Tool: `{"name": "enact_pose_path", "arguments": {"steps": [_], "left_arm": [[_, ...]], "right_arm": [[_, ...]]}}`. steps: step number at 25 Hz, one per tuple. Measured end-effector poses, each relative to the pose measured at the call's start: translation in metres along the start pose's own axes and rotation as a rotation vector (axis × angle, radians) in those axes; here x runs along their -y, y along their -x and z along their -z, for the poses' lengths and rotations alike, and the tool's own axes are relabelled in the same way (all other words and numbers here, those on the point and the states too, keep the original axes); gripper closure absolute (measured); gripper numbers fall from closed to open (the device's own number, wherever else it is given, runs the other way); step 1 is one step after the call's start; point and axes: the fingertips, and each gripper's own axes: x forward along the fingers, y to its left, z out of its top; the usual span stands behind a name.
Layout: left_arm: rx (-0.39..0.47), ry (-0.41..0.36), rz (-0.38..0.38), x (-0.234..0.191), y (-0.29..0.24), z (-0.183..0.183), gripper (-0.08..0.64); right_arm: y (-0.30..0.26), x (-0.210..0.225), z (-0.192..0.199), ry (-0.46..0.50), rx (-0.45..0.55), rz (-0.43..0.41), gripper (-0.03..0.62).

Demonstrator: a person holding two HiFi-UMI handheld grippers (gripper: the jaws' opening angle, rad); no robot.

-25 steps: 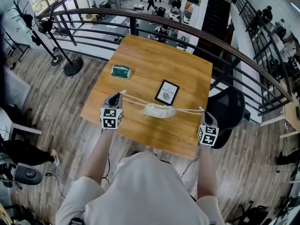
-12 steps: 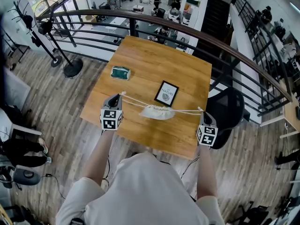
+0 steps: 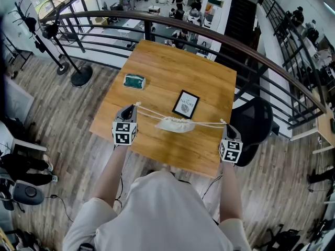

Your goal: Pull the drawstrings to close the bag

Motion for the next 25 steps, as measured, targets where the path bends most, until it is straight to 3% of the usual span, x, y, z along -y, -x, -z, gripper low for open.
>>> {"name": "enact_pose_path", "arguments": {"steps": [25], "left_arm": [[0.008,0.005,-0.002,0.0031,0.0036,-0.0023,0.56]], "right_arm": [[0.0063,0.0008,-0.0041,0.031,0.019,-0.005,0.584]]}}
